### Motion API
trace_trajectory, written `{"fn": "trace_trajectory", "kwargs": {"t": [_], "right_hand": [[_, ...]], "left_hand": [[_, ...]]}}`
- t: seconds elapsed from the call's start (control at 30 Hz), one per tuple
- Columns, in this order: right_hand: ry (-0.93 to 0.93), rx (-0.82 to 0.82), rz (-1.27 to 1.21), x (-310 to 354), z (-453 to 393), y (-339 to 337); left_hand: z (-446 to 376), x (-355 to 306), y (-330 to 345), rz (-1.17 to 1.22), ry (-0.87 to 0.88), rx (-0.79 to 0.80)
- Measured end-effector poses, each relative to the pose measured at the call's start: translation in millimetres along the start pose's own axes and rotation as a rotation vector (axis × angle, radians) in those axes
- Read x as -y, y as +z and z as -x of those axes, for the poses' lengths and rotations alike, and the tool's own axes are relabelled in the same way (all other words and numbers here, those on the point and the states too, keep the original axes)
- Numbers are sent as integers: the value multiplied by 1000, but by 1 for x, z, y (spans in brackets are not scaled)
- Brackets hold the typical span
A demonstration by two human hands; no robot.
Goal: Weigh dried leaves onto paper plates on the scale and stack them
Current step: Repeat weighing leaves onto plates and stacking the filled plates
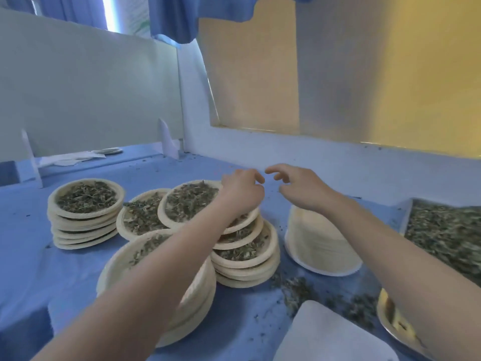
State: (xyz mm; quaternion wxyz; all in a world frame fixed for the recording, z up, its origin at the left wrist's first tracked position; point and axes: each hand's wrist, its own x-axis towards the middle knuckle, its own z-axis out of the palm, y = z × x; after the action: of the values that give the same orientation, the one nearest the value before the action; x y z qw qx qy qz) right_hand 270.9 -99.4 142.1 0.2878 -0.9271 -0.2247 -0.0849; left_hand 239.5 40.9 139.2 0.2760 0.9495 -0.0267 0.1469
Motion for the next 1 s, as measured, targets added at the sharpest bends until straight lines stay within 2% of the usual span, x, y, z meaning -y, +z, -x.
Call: {"fn": "trace_trajectory", "kwargs": {"t": [0.1,0.23,0.37,0.43,0.53,0.67,1.0], "right_hand": [[53,-62,32,-34,23,-28],[196,-41,96,-90,49,-52],[362,62,209,-137,57,-54],[435,76,207,-151,55,-48],[520,14,70,-159,49,-39],[557,-64,-69,-160,42,-29],[490,-161,77,-146,46,-42]], "left_hand": [[-7,-49,45,64,42,102],[-18,-86,99,55,32,164],[-35,-84,130,-174,-17,91],[-40,-74,137,-151,-64,74],[-46,-56,143,-62,-141,74],[-55,-38,143,23,-205,11],[-54,-54,122,23,-120,-36]]}}
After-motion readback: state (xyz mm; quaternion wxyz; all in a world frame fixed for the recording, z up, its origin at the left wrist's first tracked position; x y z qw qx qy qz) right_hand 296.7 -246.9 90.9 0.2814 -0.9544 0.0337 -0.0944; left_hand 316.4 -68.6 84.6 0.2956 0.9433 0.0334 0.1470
